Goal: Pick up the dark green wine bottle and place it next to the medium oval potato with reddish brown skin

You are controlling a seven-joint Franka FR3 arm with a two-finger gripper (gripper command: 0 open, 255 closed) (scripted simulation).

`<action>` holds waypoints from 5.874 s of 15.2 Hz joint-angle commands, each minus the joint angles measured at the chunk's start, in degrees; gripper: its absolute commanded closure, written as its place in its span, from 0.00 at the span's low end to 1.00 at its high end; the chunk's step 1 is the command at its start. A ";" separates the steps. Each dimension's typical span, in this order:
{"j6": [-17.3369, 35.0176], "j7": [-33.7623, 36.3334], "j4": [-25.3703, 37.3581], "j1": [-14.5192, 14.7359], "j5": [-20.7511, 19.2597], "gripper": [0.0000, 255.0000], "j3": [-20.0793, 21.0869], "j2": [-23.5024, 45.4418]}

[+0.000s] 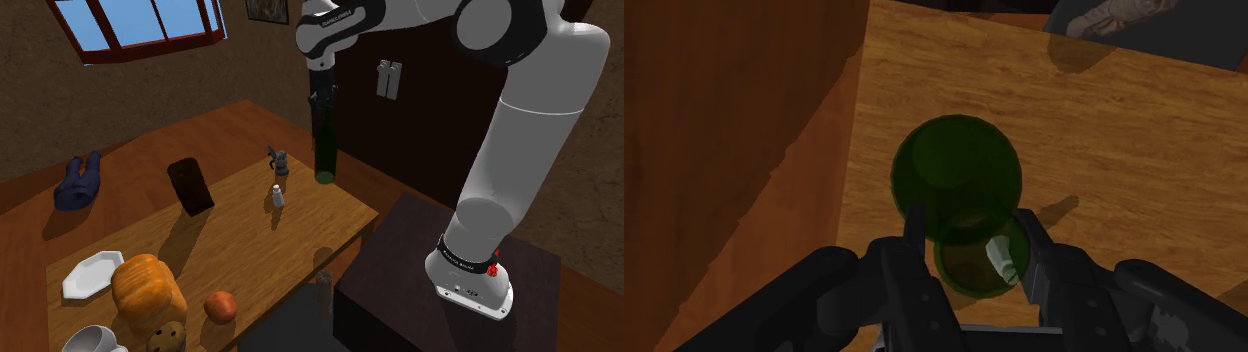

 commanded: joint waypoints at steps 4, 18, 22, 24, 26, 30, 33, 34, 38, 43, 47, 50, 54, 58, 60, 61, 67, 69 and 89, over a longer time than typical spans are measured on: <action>-3.91 -0.09 3.40 -0.02 -0.05 1.00 -0.03 -0.51; -14.76 -0.30 14.46 -0.04 -0.01 1.00 -0.05 -0.30; -18.03 -0.41 18.30 -0.08 0.05 1.00 -0.07 0.27; -19.70 -0.47 20.36 -0.10 0.09 1.00 -0.09 0.66; -21.40 -0.53 22.52 -0.13 0.14 1.00 -0.11 1.12; -24.93 -0.69 27.20 -0.22 0.27 1.00 -0.15 2.27; -27.71 -0.82 31.08 -0.31 0.39 1.00 -0.20 3.38; -28.67 -0.87 32.46 -0.34 0.44 1.00 -0.22 3.81; -32.71 -1.08 38.51 -0.53 0.67 1.00 -0.30 5.83; -28.95 3.94 32.84 2.48 0.64 1.00 1.74 3.97; -24.87 8.79 27.82 5.23 0.76 1.00 3.82 3.06; -22.09 12.30 25.14 7.20 0.91 1.00 5.35 3.17; -18.69 16.82 22.83 9.76 1.08 1.00 7.32 4.26; -15.64 21.19 21.89 12.32 1.14 1.00 9.16 6.32; -14.26 23.33 21.91 13.61 1.10 1.00 10.02 7.71; -13.61 24.38 22.04 14.26 1.07 1.00 10.44 8.48; -10.35 30.49 24.65 18.28 0.57 1.00 12.64 14.28; -9.55 32.44 26.25 19.66 0.28 1.00 13.27 16.65; -1.58 41.11 34.67 27.08 -1.76 1.00 15.00 32.93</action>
